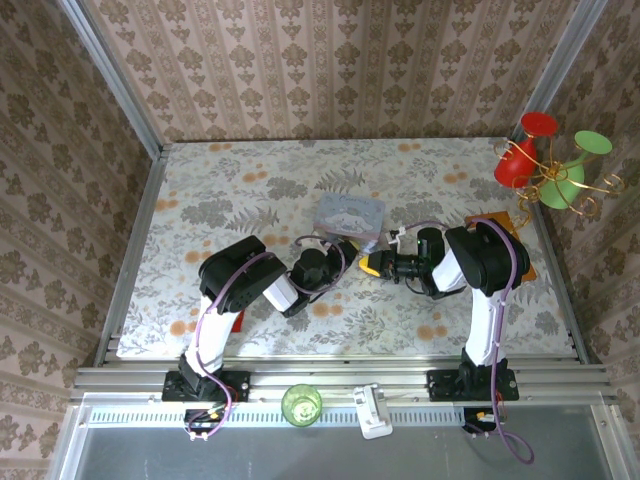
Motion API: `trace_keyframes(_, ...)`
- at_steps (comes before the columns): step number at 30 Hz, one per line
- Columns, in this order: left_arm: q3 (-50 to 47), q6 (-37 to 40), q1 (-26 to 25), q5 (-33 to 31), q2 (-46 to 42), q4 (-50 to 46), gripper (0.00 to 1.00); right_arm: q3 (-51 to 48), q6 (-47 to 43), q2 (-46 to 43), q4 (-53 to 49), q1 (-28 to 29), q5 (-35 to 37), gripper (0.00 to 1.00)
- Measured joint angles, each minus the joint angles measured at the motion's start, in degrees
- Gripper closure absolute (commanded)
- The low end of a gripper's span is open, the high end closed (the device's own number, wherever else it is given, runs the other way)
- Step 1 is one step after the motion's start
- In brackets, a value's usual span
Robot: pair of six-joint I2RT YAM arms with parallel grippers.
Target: Unlock the padlock with the key
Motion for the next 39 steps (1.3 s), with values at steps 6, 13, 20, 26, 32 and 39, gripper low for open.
trace_keyframes(6, 0.2, 0.0, -0.1, -0.3, 0.0, -0.8, 1.00, 0.7, -1.8, -0.8, -3.5, 0.2, 0.1, 1.00)
trace_keyframes(13, 1.5, -0.4, -0.5, -0.6, 0.3, -2.6, 1.00, 2.6, -7.5, -3.2, -14.2, -0.3, 0.4, 1.00)
trace_keyframes(20, 1.8, -0.4, -1.0, -0.1, 0.4, -3.1, 1.00, 5.1, -12.2, -4.3, -24.2, -2.2, -1.9, 1.00)
trace_keyframes(26, 1.8, -0.4, -1.1, 0.4, 0.5, -3.9, 1.00, 6.4, -14.5, -5.3, -30.9, -2.5, -2.1, 1.00)
trace_keyframes(32, 2.0, -0.4, -1.2, 0.9, 0.5, -3.9, 1.00, 6.9, -14.7, -5.5, -33.1, -3.0, -3.0, 1.00)
trace_keyframes(39, 2.5, -0.4, -1.2, 1.3, 0.9, -3.9, 1.00, 5.5, -14.4, -9.0, -34.8, -1.7, 0.9, 1.00)
